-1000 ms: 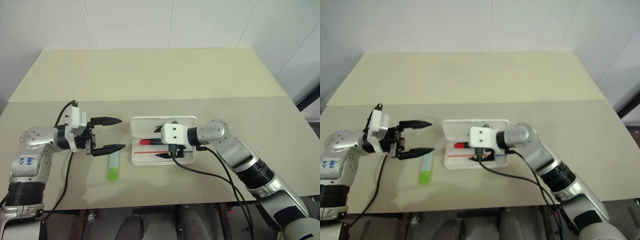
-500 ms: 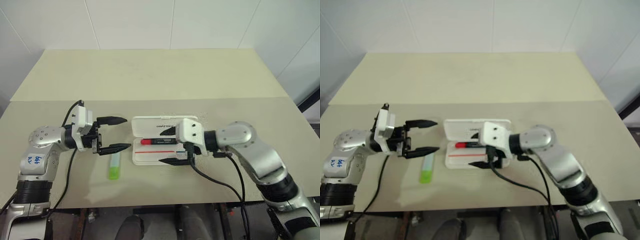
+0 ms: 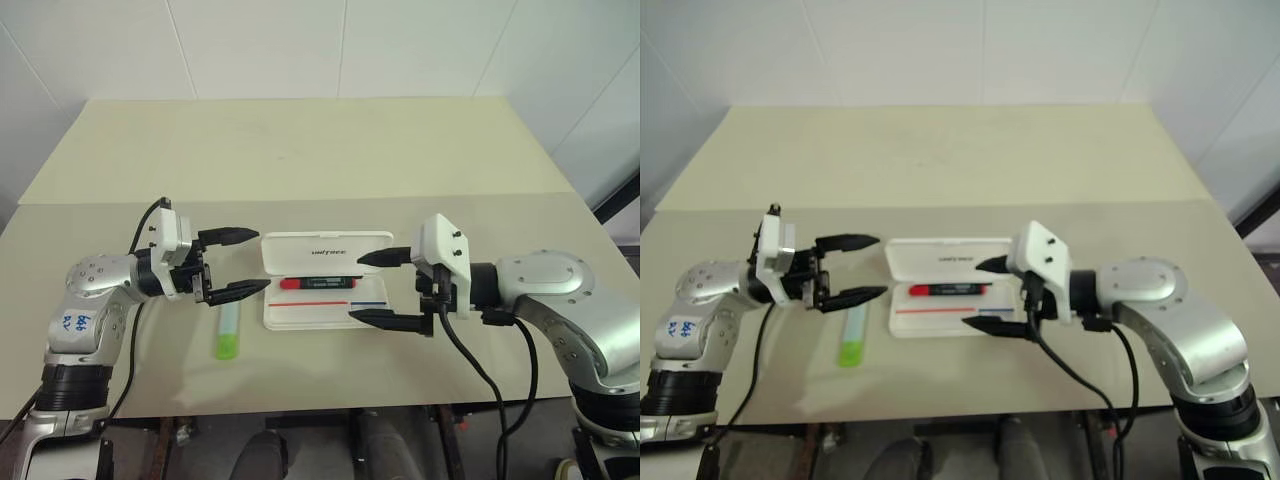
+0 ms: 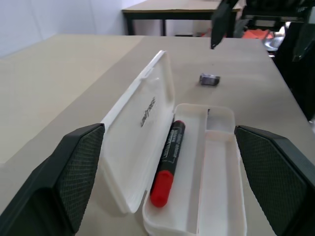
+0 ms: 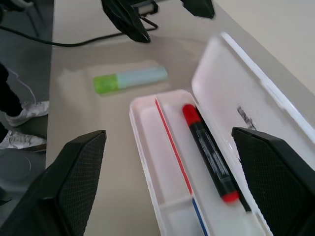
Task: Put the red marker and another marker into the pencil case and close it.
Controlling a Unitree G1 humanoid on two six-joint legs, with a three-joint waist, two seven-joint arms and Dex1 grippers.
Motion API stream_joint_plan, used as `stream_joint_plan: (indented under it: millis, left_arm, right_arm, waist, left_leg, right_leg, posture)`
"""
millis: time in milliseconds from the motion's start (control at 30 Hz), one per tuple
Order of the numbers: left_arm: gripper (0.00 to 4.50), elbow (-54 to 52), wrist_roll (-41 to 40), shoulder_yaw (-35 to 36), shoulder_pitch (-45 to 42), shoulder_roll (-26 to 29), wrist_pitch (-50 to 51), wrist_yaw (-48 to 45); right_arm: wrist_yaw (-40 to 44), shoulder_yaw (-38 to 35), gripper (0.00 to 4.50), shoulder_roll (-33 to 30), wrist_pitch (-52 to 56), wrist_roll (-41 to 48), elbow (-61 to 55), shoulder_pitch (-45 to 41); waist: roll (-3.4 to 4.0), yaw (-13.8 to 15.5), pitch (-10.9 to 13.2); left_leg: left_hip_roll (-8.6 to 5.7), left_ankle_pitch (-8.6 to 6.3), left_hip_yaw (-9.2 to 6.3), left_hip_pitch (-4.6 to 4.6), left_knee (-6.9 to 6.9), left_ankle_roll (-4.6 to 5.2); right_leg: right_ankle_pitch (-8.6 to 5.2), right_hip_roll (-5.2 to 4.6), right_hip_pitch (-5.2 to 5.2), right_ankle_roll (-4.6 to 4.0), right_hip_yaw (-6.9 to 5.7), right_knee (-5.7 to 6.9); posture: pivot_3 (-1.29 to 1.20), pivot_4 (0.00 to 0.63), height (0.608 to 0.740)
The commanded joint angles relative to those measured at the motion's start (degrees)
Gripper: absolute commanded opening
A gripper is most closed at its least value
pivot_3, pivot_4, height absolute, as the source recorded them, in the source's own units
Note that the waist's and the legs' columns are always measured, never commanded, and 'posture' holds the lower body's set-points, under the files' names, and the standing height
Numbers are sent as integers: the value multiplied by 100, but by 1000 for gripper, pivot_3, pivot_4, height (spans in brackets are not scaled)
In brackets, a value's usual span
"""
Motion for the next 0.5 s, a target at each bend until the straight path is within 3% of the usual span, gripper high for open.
stream_joint_plan:
  millis: [33,267,500]
  left_arm:
    - [4500,-439,-144,284,214,-23,13,316]
    - [4500,-1384,-239,632,998,-141,238,1124]
    - [4500,-2740,-490,1150,2246,-411,891,2285]
  right_arm:
    - [64,-277,4318,-214,-316,195,-168,234]
    - [-46,-412,4420,-428,-442,345,158,372]
    - [-245,-502,4420,-220,-658,537,263,502]
  waist:
    - [-1,2,-1]
    - [-2,8,-1]
    - [-3,3,-1]
  left_leg:
    - [0,0,-2,2,0,0]
    - [0,0,3,5,1,0]
    - [3,-1,4,6,-4,0]
  right_leg:
    - [0,0,1,0,-2,-1]
    - [0,-1,1,0,5,-23]
    - [0,0,2,1,8,-29]
  posture:
    - [0,150,740]
    - [0,150,740]
    - [0,150,740]
